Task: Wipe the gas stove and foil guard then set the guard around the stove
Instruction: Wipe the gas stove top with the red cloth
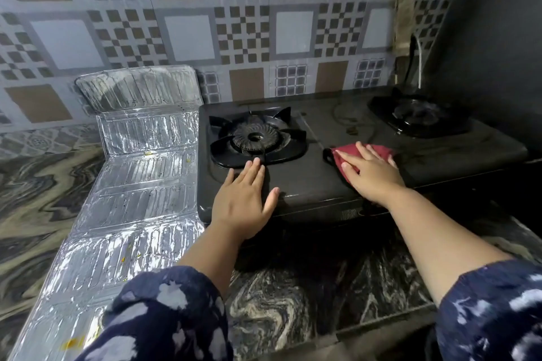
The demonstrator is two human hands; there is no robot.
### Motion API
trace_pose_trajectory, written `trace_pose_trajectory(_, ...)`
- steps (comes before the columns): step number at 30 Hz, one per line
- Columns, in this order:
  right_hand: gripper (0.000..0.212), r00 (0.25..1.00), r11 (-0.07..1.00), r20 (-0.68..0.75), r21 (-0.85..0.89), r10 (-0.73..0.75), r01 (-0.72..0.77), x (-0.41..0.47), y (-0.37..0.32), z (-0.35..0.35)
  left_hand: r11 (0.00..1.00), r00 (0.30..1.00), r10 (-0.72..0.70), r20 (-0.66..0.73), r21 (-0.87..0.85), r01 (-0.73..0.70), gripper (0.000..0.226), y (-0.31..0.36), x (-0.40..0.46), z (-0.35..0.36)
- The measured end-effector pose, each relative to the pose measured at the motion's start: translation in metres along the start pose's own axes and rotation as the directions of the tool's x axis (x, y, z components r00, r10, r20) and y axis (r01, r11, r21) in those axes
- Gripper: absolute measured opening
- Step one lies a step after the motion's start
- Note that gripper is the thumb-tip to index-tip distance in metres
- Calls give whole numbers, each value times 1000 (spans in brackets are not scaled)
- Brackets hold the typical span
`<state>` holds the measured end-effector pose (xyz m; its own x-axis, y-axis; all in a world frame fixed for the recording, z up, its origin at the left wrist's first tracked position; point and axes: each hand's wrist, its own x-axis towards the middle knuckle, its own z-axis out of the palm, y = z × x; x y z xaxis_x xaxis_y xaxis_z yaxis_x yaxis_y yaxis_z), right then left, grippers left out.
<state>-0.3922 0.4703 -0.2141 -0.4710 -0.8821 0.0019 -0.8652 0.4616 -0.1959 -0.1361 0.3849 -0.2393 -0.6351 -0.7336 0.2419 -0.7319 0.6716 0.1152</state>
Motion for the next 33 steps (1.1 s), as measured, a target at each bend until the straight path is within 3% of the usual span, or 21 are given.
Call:
trace_pose_trajectory(3,44,999,1000,-37,-9,-14,14,1,-4,4,999,999,-32,-5,28,32,90,4,3,-4)
trace_pose_trajectory(6,45,995,997,-73,-21,-75,73,3,-1,5,994,989,-94,-116,43,100,81,25,10,-4)
trace_pose_trajectory(9,44,983,984,-58,6,-176,177,6,11,2,963,932,-266,-248,-23,269,65,61,14,4)
trace_pose_trajectory(12,43,976,974,-15,54,-218,218,13,33,-6,931,901,-364,-236,-61,360,59,99,23,13)
trace_pose_trajectory(19,42,973,970,-35,74,-228,230,29,110,-20,994,985,-93,-146,-64,84,47,193,75,24)
trace_pose_trajectory(22,42,973,971,-54,76,-225,228,30,134,-24,997,995,-36,-92,-75,29,45,210,89,24)
trace_pose_trajectory(27,42,969,969,-117,93,-218,229,35,155,-24,997,999,-30,-19,-76,28,48,214,106,24)
trace_pose_trajectory(33,45,996,996,-60,54,-71,74,47,214,-41,996,997,-71,-27,-49,69,52,218,116,20)
